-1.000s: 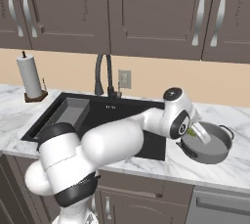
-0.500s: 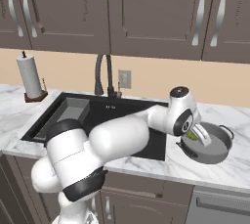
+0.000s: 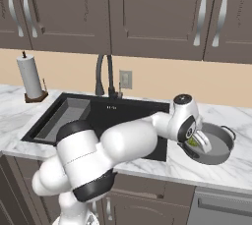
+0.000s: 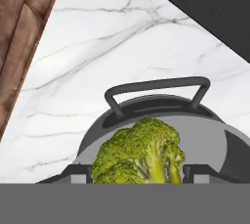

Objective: Dump the broccoli from the pot into the sink. Then turn on the water and wash the broccoli. Then turn off the water and put the broccoli back in the pot.

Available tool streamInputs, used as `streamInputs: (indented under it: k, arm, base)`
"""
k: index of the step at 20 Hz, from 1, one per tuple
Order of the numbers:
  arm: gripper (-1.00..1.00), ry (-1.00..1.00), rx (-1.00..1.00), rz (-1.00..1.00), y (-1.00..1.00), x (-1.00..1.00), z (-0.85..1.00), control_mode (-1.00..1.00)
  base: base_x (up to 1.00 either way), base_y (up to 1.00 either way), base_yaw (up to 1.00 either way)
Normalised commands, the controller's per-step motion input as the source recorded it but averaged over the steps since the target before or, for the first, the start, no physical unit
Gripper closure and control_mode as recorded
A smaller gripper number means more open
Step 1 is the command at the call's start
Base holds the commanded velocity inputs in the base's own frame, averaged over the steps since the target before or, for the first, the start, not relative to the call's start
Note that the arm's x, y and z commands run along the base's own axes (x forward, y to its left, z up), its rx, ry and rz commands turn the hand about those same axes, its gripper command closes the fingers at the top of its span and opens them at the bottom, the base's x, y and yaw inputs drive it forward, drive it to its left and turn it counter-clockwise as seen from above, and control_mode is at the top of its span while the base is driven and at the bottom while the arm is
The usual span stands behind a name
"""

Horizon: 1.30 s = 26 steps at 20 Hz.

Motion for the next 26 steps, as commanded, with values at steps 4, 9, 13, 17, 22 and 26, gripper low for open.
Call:
streamInputs:
  k: [4, 9, 13, 17, 22, 26]
  arm:
    - [1.0, 0.0, 0.0, 0.0, -0.03, 0.13, -0.24, -1.0]
    - [1.0, 0.0, 0.0, 0.0, -0.12, 0.15, -0.18, -1.0]
    - [1.0, 0.0, 0.0, 0.0, -0.15, 0.03, -0.05, -1.0]
    - [-1.0, 0.0, 0.0, 0.0, -0.1, 0.0, 0.0, -1.0]
    - [-1.0, 0.0, 0.0, 0.0, -0.02, -0.09, 0.0, -1.0]
    - [-1.0, 0.0, 0.02, 0.0, -0.06, -0.02, 0.0, -1.0]
  base:
    - [0.0, 0.0, 0.0]
    - [0.0, 0.0, 0.0]
    - [0.0, 0.0, 0.0]
    - [0.0, 0.0, 0.0]
    - [0.0, 0.0, 0.0]
    - [0.0, 0.0, 0.0]
